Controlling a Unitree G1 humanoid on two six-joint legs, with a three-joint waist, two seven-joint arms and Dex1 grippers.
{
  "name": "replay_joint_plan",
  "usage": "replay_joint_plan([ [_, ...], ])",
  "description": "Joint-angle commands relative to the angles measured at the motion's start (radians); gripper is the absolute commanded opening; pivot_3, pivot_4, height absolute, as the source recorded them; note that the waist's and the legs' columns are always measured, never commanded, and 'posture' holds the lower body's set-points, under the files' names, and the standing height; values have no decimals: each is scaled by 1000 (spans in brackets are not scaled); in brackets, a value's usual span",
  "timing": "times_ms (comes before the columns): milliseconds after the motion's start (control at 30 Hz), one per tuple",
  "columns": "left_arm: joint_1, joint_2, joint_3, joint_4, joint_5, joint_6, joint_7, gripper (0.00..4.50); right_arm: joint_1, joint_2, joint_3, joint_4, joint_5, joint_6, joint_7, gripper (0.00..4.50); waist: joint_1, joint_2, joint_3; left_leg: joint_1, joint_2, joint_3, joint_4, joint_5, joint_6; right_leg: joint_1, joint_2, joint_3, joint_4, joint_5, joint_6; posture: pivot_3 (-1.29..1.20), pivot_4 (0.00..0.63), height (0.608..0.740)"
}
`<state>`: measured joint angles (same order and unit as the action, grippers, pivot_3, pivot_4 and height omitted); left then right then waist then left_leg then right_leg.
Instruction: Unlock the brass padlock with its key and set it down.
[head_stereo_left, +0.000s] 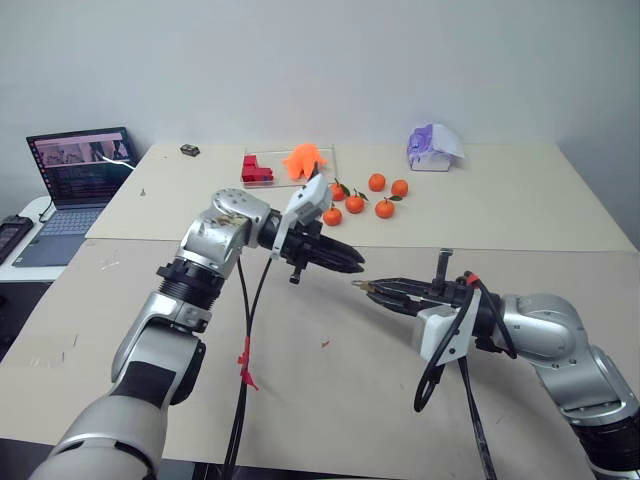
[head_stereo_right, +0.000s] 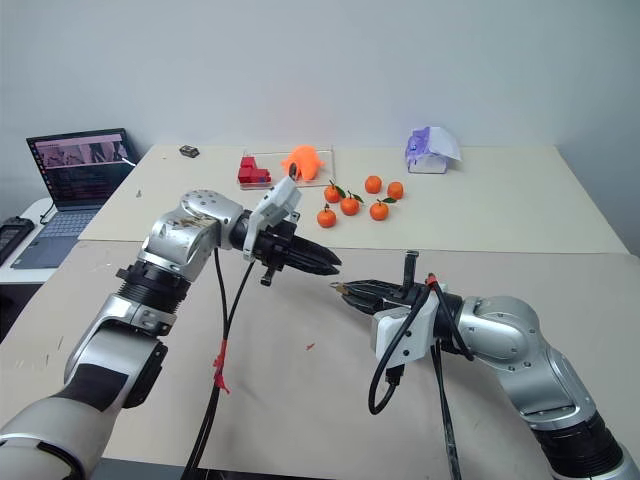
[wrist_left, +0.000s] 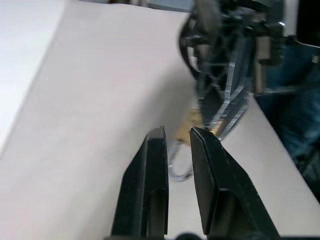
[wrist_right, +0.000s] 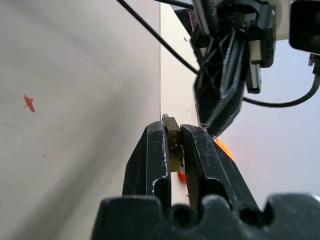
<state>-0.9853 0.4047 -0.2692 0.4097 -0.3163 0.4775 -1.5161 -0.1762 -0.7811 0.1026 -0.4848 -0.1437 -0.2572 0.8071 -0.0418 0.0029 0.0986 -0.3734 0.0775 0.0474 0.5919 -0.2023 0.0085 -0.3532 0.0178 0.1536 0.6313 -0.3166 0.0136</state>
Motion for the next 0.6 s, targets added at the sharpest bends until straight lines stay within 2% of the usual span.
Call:
replay_joint_plan([
  [33, -28, 23, 36, -5, -15, 16, -3, 1319, -15, 6, -13, -24, 13, -26, -12, 19, 1, 0, 0, 0, 0, 0, 0, 0, 0, 0, 0, 0, 0, 0, 0, 0, 150, 724],
  [100, -28, 27, 40, -9, -21, 37, -2, 1850, -18, 6, -10, -19, 12, -29, -13, 19, 2, 0, 0, 0, 0, 0, 0, 0, 0, 0, 0, 0, 0, 0, 0, 0, 150, 724],
  [333, 8, 56, 59, -35, -24, 27, -1, 4428, -14, -1, -25, -10, 16, -31, -14, 19, 0, 0, 0, 0, 0, 0, 0, 0, 0, 0, 0, 0, 0, 0, 0, 0, 150, 724],
  [600, 55, 63, 90, -18, -21, 29, 55, 4428, -40, -13, -64, -9, 48, 1, -10, 19, 3, 0, 0, 0, 0, 0, 0, 0, 0, 0, 0, 0, 1, 0, -1, 0, 150, 724],
])
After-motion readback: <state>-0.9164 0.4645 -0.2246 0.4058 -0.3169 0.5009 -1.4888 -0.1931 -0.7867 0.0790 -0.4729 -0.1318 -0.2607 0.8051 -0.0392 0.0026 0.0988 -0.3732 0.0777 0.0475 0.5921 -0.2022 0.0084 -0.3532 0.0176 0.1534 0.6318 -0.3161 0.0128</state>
